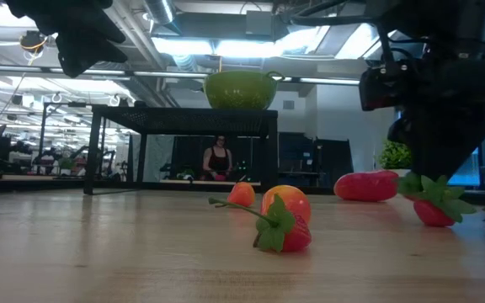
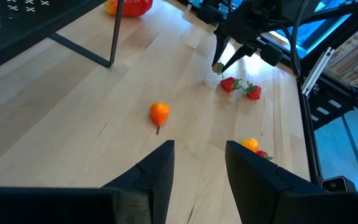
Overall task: Pick & Place Fruit
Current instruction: Put the strawberry into the green strainer bowl on the shelf
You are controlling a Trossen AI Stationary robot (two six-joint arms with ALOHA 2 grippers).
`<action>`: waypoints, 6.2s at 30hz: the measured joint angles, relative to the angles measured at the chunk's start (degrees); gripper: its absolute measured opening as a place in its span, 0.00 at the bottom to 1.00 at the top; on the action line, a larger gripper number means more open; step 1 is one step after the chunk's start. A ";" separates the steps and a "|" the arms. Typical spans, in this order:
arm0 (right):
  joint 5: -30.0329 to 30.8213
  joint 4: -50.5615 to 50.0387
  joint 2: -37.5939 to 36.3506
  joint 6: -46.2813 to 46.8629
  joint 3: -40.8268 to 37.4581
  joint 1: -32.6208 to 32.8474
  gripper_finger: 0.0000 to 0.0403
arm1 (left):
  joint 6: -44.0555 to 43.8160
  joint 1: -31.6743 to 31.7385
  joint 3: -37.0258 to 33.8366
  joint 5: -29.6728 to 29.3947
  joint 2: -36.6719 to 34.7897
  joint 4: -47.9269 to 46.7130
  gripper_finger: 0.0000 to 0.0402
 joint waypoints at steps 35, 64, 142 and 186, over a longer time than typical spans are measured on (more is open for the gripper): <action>2.61 12.07 0.00 -4.61 0.07 -0.52 0.20 | 0.04 0.01 0.00 0.00 0.00 -0.04 0.35; 2.06 16.45 -0.02 -8.69 0.07 -2.89 0.01 | -0.07 0.01 0.00 1.48 0.00 -2.19 0.35; -4.66 15.64 13.92 -36.98 6.78 -10.78 0.02 | -2.97 0.02 0.00 -0.20 0.00 -1.92 0.35; -4.41 22.41 -3.23 -33.64 20.65 -18.85 0.01 | 1.09 0.00 -0.24 -0.20 0.00 -1.97 0.35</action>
